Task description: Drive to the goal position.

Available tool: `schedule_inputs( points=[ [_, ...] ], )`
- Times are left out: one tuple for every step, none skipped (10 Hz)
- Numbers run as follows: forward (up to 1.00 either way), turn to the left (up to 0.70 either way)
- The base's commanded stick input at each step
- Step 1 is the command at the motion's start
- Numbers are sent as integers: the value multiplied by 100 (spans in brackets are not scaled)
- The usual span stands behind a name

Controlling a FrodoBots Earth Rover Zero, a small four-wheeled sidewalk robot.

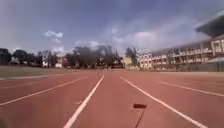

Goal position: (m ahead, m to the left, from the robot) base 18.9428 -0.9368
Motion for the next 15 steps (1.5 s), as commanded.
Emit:
schedule_inputs(
  points=[
    [70, 0],
    [70, 0],
    [70, 0],
    [70, 0],
    [70, 0],
    [70, 0],
    [70, 0],
    [70, 0],
    [70, 0],
    [70, 0],
    [70, 0],
    [70, 0],
    [70, 0],
    [70, 0],
    [70, 0]
  ],
)
